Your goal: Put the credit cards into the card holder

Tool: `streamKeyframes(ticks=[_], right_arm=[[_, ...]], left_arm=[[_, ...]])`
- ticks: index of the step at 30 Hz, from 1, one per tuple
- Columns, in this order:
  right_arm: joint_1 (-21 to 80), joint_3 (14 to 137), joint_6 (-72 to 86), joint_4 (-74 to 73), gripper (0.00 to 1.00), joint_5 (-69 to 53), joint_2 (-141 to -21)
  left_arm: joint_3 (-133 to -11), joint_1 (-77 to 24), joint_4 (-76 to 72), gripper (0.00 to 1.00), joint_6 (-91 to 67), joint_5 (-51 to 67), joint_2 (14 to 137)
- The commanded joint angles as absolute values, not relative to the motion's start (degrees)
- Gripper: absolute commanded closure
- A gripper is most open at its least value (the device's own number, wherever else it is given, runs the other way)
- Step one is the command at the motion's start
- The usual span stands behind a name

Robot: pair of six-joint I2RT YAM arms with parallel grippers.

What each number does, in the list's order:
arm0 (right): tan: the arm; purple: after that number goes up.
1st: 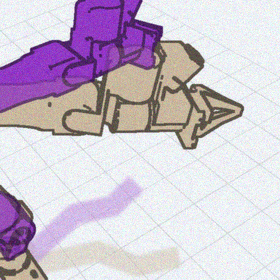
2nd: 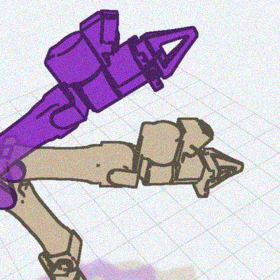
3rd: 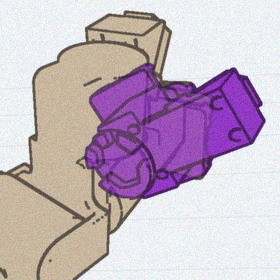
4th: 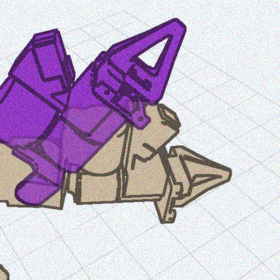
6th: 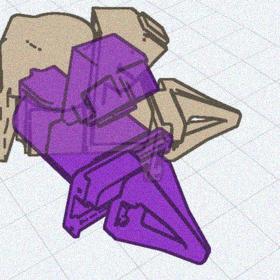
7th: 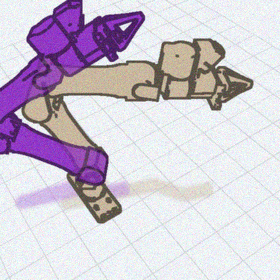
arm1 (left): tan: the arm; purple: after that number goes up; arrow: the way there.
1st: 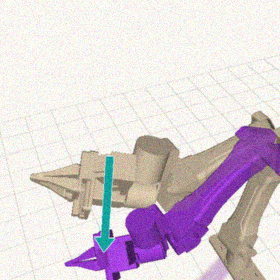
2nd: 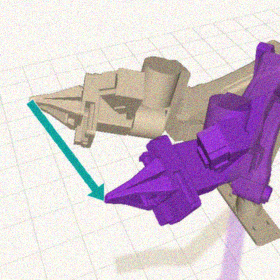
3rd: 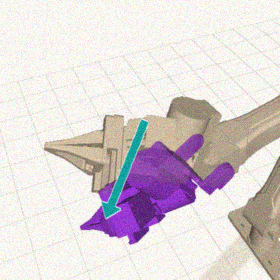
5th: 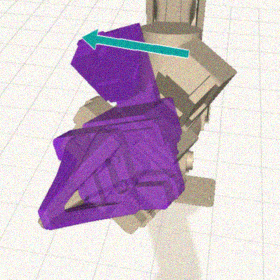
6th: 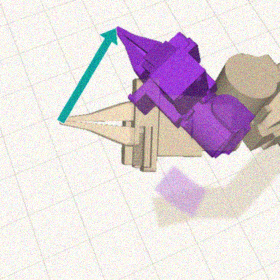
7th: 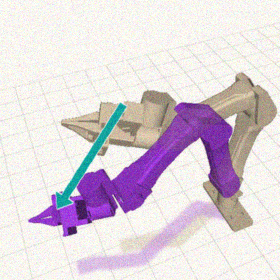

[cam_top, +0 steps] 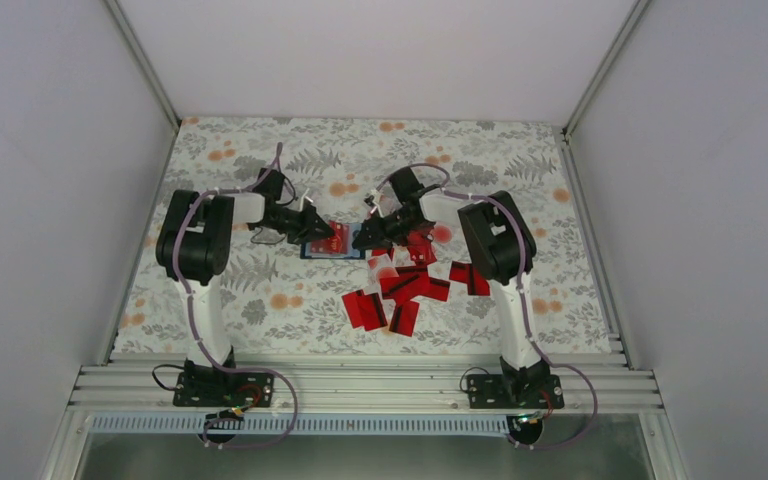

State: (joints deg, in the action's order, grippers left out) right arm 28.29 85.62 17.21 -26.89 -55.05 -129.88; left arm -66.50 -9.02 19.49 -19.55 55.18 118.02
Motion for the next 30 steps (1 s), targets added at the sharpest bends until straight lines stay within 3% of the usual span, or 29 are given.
streamKeyframes(ticks=[1, 30], right_arm=[[27.04, 85.59, 15.20, -30.41, 0.80, -47.63, -127.57], [25.99, 77.34, 16.15, -29.24, 0.82, -37.78, -123.48]], left_arm=[[-65.50, -10.57, 19.15, 0.98, -19.53, 51.78, 118.07], [-69.42, -10.99, 26.05, 0.98, -16.32, 47.15, 118.89]])
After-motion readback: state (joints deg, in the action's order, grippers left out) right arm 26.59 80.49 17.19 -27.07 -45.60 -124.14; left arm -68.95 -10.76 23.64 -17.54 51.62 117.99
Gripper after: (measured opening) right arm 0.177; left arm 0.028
